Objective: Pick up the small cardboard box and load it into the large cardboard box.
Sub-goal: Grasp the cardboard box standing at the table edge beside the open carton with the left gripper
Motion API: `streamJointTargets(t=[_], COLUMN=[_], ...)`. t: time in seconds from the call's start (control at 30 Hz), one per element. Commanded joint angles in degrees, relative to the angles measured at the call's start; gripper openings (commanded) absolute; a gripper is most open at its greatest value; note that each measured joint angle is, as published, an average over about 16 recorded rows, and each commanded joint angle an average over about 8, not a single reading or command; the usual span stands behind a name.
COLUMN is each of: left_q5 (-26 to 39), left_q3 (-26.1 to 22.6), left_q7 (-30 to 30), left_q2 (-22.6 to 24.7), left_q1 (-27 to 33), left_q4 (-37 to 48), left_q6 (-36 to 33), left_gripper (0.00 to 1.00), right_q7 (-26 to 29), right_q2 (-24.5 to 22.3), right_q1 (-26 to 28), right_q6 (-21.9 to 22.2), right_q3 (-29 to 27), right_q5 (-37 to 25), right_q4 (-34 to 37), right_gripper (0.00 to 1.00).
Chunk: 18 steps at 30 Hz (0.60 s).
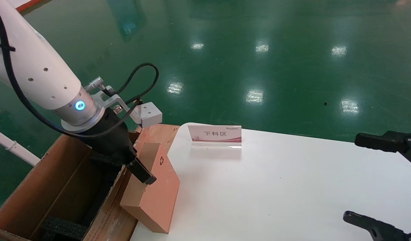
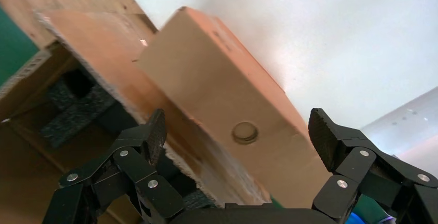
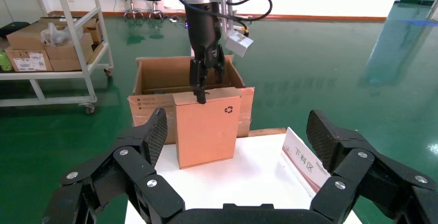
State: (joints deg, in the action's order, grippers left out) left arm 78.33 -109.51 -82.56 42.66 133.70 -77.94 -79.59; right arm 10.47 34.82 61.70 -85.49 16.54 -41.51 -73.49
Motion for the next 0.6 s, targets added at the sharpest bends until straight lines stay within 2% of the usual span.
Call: streamJointTargets(t=[0.03, 0.6], left_q5=[-0.29, 1.11], left_q3=[-0.02, -1.35], left_q7=[0.14, 0.18], left_q2=[0.02, -0.03], left_q1=[-0.42, -3.94], left_q4=[0.01, 0.10], left_q6=[0.20, 2.64], left_gripper=[1.00, 1.00], right_q7=[0.00, -0.03], right_q2=[0.00, -0.03], right_q1=[0.00, 0.01], right_q6=[0.00, 0.03], right_q3=[0.01, 0.06], right_q5=[0.01, 0.04], right_q4=[0.00, 0.01], right_gripper=[1.00, 1.00])
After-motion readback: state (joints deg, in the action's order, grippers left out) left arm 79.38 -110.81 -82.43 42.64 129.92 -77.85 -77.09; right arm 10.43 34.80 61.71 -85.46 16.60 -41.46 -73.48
